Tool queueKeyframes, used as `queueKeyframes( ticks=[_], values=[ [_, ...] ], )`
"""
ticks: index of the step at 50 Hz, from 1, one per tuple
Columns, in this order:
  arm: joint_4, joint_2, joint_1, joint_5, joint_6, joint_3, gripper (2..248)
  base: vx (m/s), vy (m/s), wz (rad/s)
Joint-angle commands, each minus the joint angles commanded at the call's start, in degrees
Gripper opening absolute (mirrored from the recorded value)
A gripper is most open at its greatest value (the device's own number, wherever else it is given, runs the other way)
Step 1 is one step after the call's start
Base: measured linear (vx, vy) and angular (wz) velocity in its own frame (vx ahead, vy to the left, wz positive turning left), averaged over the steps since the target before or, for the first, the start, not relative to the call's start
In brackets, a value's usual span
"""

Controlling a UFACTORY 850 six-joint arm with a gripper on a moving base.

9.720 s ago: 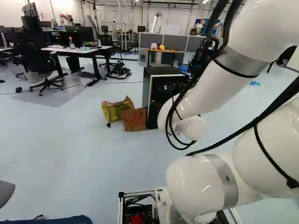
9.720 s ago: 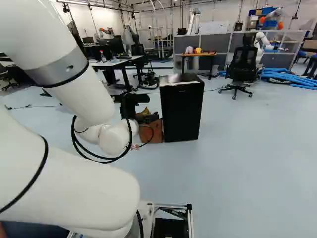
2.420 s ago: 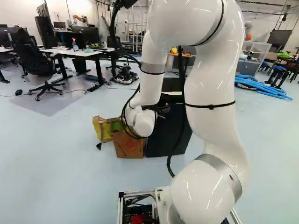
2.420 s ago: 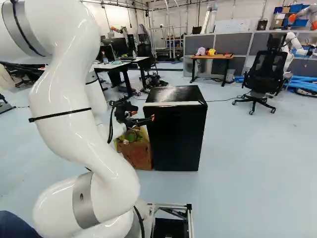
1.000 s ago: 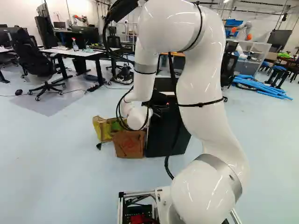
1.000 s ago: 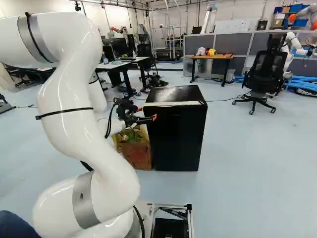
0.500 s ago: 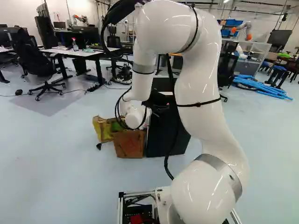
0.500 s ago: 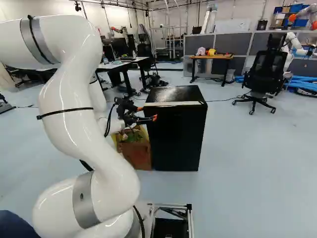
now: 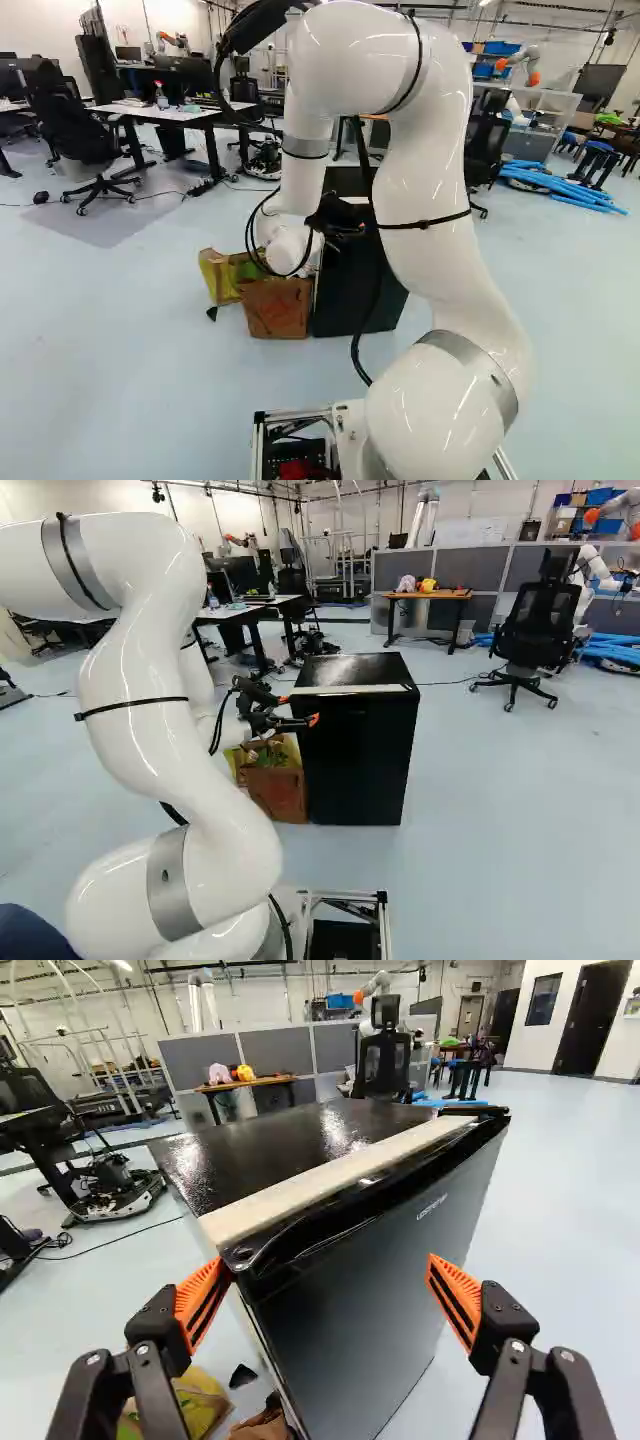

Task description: Grab a drink from the fridge

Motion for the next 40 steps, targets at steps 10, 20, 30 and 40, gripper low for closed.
queueKeyframes(
  ticks=[10, 20, 30, 40],
  values=[
    [1.45, 0.04, 0.10, 0.00, 0.00, 0.07, 247, 0.000, 0.000, 0.000],
    [2.88, 0.80, 1.40, 0.00, 0.00, 1.38, 247, -0.002, -0.002, -0.008],
    [4.32, 1.92, 3.34, 0.00, 0.00, 3.31, 247, 0.000, 0.000, 0.000],
    [5.79, 3.04, 5.37, 0.02, 0.00, 5.25, 247, 0.000, 0.000, 0.000]
  ],
)
